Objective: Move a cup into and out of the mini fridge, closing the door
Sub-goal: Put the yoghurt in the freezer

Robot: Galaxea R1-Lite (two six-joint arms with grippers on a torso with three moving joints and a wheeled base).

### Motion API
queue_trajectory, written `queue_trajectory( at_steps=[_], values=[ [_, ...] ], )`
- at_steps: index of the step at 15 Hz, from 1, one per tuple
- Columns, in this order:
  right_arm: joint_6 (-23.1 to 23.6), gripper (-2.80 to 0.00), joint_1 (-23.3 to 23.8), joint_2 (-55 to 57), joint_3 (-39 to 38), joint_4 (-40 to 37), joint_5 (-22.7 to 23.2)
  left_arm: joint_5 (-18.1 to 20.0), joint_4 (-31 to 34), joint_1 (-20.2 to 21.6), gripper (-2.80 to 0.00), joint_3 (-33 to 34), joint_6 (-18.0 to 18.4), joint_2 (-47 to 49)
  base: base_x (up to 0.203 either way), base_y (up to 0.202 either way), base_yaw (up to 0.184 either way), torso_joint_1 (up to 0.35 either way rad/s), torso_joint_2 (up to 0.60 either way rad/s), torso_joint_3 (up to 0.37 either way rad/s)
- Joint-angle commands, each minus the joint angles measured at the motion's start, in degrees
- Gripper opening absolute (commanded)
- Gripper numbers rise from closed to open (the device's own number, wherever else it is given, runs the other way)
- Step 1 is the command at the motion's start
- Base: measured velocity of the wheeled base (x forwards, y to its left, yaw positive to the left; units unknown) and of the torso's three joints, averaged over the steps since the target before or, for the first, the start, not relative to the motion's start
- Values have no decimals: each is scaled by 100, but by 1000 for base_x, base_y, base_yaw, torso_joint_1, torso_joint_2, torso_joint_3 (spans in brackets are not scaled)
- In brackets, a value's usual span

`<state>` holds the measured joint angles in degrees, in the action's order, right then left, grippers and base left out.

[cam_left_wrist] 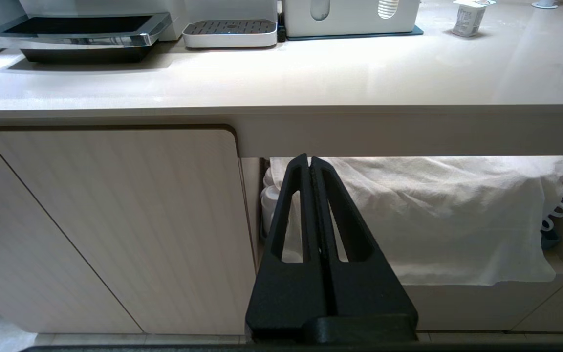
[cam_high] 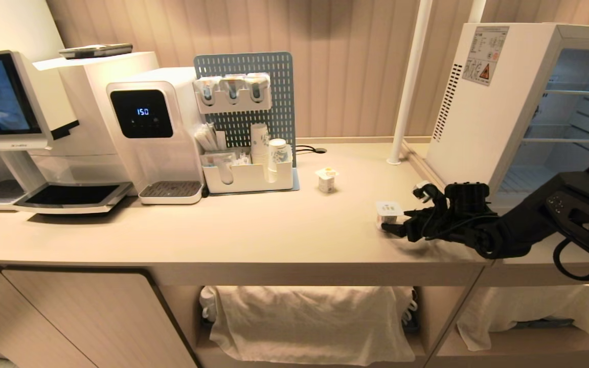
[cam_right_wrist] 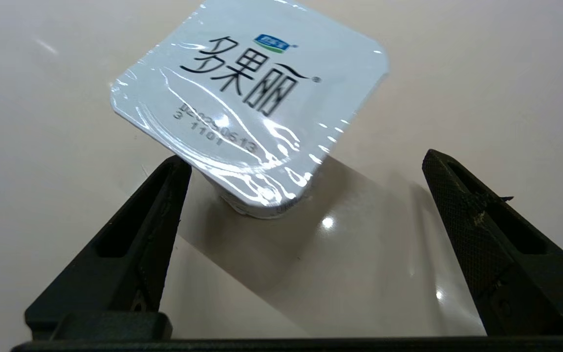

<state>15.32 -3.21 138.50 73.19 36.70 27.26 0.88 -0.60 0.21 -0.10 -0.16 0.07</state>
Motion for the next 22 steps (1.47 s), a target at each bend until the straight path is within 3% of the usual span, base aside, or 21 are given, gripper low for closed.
queue_trajectory(
  at_steps=[1,9,10,17,22],
  values=[
    [14,0,-22,167,343,-172,17,0,-2,-3,-280,1,-2,1,0,0,0,0,0,0],
    [15,0,-145,449,1224,-752,-221,0,-3,-3,-280,1,-2,1,0,0,0,0,0,0],
    [15,-280,-154,460,1227,-746,-230,0,-2,-3,-280,1,-2,1,0,0,0,0,0,0],
    [15,-280,-147,329,1138,-794,-230,0,-2,-3,-280,1,-2,1,0,0,0,0,0,0],
    [-9,-280,-79,-547,283,-736,-222,0,-11,-3,-280,1,-2,1,0,0,0,0,0,0]
  ],
)
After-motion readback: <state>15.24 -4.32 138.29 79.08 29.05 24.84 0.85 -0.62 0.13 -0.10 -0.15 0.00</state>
